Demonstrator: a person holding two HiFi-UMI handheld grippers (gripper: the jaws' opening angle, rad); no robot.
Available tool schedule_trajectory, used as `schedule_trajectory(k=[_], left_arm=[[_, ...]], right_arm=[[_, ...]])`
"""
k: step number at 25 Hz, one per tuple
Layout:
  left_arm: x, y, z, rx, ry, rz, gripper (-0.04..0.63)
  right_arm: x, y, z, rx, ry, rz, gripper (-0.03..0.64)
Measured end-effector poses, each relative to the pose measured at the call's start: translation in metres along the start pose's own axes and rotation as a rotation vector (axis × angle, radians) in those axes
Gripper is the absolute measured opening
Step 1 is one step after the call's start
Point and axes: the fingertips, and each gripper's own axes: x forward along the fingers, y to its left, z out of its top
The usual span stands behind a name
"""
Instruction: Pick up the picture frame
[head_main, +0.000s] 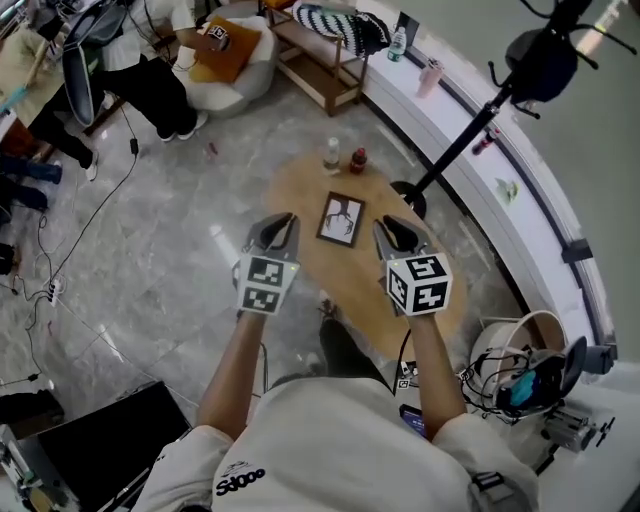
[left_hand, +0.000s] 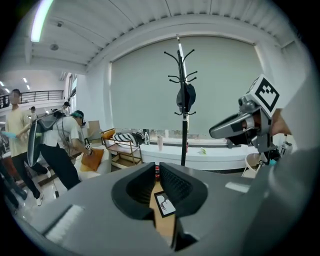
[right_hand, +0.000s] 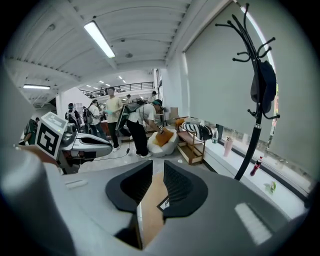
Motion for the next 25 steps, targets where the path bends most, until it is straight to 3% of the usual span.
schedule_trajectory(k=[10, 18, 25], left_arm=[[0.128, 0.030, -0.052, -0.058, 0.146, -0.052, 0.057], [0.211, 0.038, -0.113, -0.116, 0.257, -0.092, 0.058], [0.267, 0.046, -0.186, -0.199, 0.351, -0.080, 0.061]], right_arm=[[0.112, -0.066, -0.048, 0.111, 0.160, 0.007, 0.100], [0.185, -0.110, -0.109, 0.214, 0.276, -0.005, 0.100], [0.251, -0.147, -0.172, 0.293, 0.369, -0.040, 0.100]])
